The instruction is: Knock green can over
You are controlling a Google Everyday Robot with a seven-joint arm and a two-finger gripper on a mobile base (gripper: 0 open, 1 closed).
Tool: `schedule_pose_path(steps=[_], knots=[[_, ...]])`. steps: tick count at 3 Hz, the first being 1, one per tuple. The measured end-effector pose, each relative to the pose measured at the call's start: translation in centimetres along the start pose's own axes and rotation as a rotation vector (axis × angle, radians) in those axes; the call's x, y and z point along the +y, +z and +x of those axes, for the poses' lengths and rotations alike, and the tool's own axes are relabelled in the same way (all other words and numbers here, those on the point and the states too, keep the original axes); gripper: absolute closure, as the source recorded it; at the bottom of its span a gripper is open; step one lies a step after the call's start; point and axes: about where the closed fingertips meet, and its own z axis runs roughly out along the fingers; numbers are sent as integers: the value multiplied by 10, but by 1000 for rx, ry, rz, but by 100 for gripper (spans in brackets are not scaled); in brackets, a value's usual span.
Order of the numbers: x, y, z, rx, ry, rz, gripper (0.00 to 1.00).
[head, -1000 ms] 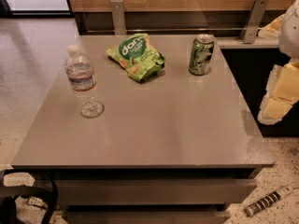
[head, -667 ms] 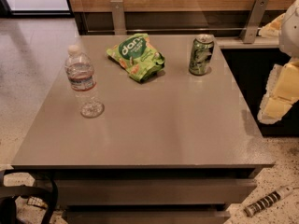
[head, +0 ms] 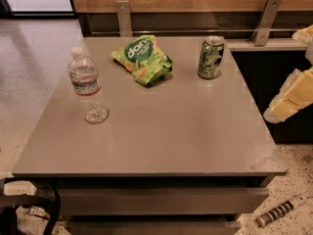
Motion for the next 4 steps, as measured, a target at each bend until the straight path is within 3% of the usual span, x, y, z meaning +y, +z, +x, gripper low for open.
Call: schedule_pose_path(steps=[1,2,4], knots=[[-16,14,14,-132,142,62,0],[-39,33,13,-356,257,137,0],[-91,33,-8,-673,340,342,0]])
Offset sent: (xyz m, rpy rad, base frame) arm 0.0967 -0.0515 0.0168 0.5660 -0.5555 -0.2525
